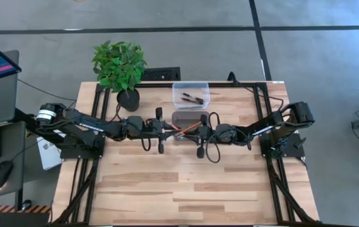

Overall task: Sort pens & pencils
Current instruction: Put the orange pencil into the black bin

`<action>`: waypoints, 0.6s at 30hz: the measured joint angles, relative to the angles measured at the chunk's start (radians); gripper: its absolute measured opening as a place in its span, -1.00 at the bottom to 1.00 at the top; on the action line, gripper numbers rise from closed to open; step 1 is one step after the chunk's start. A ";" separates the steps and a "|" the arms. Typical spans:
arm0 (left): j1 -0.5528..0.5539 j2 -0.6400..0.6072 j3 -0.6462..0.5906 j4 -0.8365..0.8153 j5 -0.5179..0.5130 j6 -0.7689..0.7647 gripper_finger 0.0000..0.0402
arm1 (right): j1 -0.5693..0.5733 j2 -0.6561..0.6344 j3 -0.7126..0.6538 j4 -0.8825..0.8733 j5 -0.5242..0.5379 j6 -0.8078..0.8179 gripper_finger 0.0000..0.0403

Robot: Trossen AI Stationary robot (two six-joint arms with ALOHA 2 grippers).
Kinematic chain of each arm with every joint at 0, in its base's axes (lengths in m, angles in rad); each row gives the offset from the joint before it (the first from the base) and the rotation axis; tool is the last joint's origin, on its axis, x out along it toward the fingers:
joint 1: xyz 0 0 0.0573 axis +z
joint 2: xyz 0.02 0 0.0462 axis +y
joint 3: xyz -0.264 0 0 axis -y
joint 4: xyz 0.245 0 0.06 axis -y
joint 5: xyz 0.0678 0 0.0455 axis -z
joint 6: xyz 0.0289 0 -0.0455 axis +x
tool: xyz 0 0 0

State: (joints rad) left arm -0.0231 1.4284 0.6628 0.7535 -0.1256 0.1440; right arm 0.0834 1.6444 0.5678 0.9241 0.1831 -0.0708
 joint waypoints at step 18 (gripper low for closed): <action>0.002 0.000 0.001 -0.085 0.001 -0.002 -0.96 | -0.007 -0.002 0.003 -0.003 -0.003 0.083 -0.36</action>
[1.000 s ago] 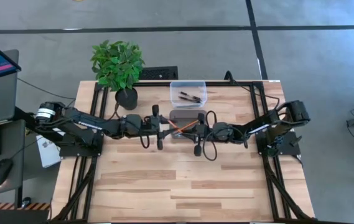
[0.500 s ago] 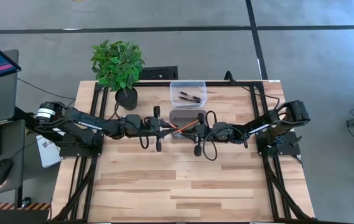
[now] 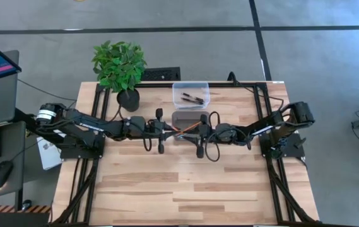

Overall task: Sort pens & pencils
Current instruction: Put the orange pencil into the black bin

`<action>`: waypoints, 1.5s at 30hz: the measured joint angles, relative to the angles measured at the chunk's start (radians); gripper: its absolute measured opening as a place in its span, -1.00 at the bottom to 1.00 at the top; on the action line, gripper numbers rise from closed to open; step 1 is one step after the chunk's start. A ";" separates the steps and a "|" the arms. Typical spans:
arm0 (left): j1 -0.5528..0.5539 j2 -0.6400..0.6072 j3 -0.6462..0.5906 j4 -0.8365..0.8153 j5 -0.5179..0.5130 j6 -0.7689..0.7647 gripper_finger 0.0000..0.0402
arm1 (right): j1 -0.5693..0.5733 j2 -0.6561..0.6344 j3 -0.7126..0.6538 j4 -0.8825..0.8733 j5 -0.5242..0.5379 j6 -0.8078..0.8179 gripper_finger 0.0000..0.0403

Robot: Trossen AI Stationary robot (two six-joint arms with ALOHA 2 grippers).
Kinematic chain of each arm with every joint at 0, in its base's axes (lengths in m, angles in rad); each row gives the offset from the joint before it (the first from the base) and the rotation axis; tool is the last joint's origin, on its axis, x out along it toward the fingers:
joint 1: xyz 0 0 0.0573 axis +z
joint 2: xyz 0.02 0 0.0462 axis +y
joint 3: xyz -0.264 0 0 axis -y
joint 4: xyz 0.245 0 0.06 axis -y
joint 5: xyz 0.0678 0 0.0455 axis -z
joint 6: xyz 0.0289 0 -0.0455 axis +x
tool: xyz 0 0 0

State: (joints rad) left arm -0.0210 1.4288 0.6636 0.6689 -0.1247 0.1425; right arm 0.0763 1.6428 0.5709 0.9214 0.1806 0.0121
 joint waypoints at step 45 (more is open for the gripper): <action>-0.002 0.000 0.008 -0.237 -0.024 -0.005 -0.95 | 0.040 -0.033 0.400 -0.582 0.007 -0.230 -0.34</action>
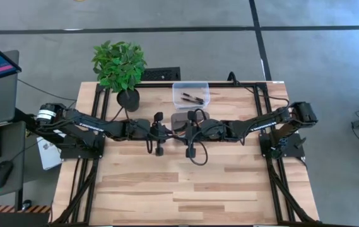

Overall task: Sort pens & pencils
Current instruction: Put the orange pencil into the black bin

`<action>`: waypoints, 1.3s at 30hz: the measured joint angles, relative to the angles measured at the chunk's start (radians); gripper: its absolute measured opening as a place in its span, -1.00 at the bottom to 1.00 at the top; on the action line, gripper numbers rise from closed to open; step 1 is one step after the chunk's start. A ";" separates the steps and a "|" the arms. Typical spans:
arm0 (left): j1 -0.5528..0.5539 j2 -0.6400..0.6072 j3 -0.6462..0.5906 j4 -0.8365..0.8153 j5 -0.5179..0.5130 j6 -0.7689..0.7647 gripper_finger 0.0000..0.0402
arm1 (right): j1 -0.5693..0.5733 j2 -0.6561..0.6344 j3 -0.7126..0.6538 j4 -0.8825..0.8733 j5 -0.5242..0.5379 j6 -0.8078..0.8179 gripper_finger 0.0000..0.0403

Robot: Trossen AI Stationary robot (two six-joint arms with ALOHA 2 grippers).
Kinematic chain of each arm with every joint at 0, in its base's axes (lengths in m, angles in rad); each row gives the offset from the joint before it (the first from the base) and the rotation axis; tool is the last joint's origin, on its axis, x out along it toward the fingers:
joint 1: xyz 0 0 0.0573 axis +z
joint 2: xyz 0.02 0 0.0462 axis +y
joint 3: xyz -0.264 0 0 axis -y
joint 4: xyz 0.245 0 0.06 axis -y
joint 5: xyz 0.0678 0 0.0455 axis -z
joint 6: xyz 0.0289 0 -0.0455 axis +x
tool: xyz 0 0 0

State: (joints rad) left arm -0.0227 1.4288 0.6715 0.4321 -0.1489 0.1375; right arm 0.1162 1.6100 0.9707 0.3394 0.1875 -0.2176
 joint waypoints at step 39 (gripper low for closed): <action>0.001 0.001 0.021 -0.034 -0.050 0.009 -0.79 | 0.027 -0.052 -0.001 0.065 0.106 -0.061 -0.79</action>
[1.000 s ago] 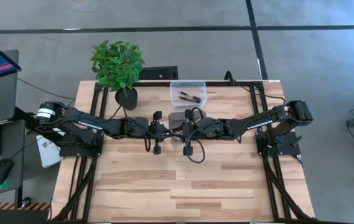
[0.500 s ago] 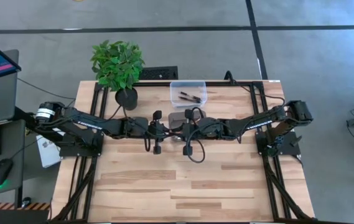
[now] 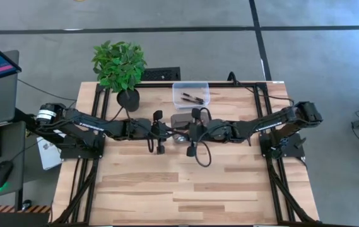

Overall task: Sort pens & pencils
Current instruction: Put the orange pencil into the black bin

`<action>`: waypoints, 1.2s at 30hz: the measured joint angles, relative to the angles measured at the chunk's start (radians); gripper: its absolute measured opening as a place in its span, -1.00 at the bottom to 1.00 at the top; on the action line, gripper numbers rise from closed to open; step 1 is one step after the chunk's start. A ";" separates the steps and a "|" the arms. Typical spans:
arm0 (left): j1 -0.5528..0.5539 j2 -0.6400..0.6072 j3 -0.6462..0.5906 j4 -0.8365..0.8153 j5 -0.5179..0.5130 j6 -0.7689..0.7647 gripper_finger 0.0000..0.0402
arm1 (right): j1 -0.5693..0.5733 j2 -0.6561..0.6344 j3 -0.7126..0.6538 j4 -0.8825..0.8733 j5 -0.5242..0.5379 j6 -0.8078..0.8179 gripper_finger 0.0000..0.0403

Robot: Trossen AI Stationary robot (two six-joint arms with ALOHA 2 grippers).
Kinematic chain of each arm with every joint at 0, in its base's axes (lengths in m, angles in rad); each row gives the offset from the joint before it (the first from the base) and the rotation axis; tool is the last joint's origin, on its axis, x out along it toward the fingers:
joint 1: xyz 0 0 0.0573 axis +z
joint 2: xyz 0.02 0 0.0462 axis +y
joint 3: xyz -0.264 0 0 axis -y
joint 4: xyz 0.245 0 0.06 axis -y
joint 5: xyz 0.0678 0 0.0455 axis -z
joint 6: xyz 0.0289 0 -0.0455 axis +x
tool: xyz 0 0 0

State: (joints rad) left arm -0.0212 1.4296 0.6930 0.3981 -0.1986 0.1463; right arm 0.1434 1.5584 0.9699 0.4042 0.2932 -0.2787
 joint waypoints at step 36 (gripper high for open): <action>-0.040 -0.252 -0.043 -0.352 0.004 0.008 -0.79 | 0.038 0.061 -0.492 0.915 0.348 0.291 -0.79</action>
State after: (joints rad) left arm -0.0612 1.1778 0.6498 0.0464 -0.1943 0.1540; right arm 0.1811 1.6196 0.4778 1.3188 0.6408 0.0120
